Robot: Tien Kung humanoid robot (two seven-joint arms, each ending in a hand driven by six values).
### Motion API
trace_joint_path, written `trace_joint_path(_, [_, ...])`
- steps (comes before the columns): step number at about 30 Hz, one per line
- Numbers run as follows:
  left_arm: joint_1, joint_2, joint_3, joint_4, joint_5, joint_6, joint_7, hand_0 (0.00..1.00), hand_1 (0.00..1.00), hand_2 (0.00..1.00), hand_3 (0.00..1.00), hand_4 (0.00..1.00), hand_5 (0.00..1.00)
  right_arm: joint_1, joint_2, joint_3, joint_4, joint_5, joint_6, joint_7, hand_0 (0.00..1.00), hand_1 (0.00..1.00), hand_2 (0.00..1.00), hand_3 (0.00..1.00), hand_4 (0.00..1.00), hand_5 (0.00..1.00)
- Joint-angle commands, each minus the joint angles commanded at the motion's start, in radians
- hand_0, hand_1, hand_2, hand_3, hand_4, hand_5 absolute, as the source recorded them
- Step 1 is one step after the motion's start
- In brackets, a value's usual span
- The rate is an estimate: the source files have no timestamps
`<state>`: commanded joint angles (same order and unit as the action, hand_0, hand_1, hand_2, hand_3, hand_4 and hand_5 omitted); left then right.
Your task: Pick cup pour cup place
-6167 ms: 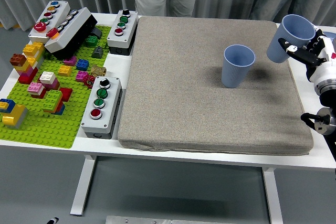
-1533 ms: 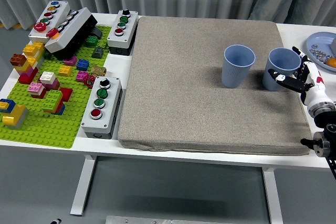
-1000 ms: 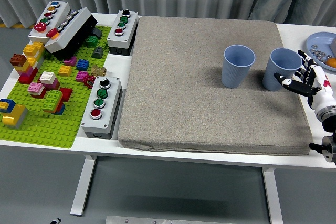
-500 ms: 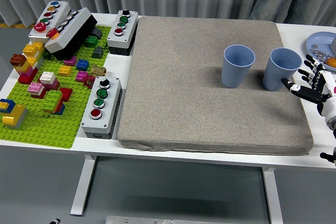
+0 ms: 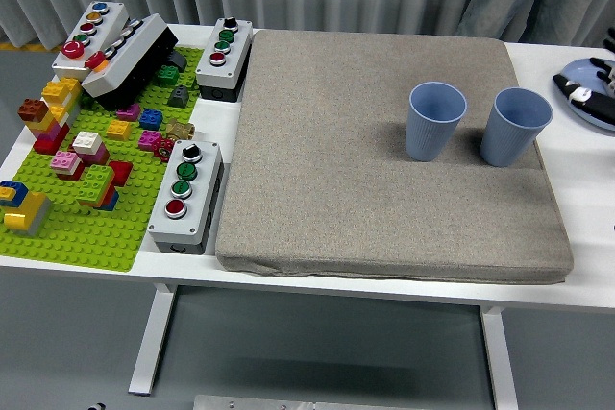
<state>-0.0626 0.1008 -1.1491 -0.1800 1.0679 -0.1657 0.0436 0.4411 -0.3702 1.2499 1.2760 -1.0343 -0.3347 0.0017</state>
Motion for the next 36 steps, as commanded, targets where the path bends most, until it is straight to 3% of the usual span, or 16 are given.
trace_joint_path(4, [-0.001, 0.000, 0.006, 0.000, -0.006, 0.000, -0.001, 0.837, 0.809, 0.882, 0.808, 0.637, 0.998, 0.055, 0.035, 0.030, -0.030, 0.050, -0.027, 0.033, 0.931, 0.834, 0.889, 0.869, 0.859, 0.392])
trace_joint_path(5, [-0.002, -0.001, 0.009, 0.000, -0.008, 0.001, -0.001, 0.836, 0.808, 0.882, 0.808, 0.637, 0.998, 0.069, 0.051, 0.043, -0.042, 0.056, -0.029, 0.041, 0.904, 0.810, 0.842, 0.842, 0.853, 0.461])
trace_joint_path(16, [-0.010, -0.005, 0.015, 0.000, -0.011, 0.000, -0.004, 0.836, 0.809, 0.882, 0.808, 0.638, 0.998, 0.133, 0.151, 0.156, -0.091, 0.111, -0.048, 0.111, 0.902, 0.806, 0.835, 0.841, 0.859, 0.470])
trace_joint_path(17, [-0.010, -0.005, 0.016, 0.000, -0.011, 0.000, -0.004, 0.837, 0.809, 0.882, 0.808, 0.638, 0.998, 0.135, 0.155, 0.165, -0.090, 0.113, -0.048, 0.121, 0.864, 0.766, 0.771, 0.799, 0.839, 0.674])
trace_joint_path(22, [-0.013, -0.006, 0.021, 0.000, -0.012, -0.002, -0.002, 0.837, 0.809, 0.882, 0.808, 0.638, 0.998, 0.142, 0.172, 0.191, -0.085, 0.195, -0.073, 0.203, 0.864, 0.766, 0.771, 0.799, 0.839, 0.674])
trace_joint_path(23, [-0.013, -0.006, 0.021, 0.000, -0.012, -0.002, -0.002, 0.837, 0.808, 0.882, 0.807, 0.638, 0.998, 0.141, 0.175, 0.192, -0.086, 0.202, -0.074, 0.206, 0.859, 0.758, 0.754, 0.767, 0.843, 0.823])
trace_joint_path(28, [-0.015, -0.007, 0.022, 0.000, -0.011, -0.003, -0.001, 0.837, 0.808, 0.882, 0.807, 0.638, 0.998, 0.137, 0.194, 0.191, -0.108, 0.196, -0.083, 0.206, 0.859, 0.758, 0.754, 0.767, 0.843, 0.823])
trace_joint_path(29, [-0.015, -0.007, 0.022, 0.000, -0.012, -0.003, -0.001, 0.837, 0.809, 0.882, 0.807, 0.638, 0.998, 0.136, 0.197, 0.192, -0.112, 0.187, -0.085, 0.205, 0.864, 0.763, 0.765, 0.772, 0.782, 0.998])
trace_joint_path(36, [-0.015, -0.007, 0.022, 0.000, -0.012, -0.003, -0.001, 0.837, 0.809, 0.882, 0.807, 0.638, 0.998, 0.136, 0.199, 0.193, -0.119, 0.174, -0.085, 0.200, 0.867, 0.765, 0.769, 0.781, 0.782, 0.998])
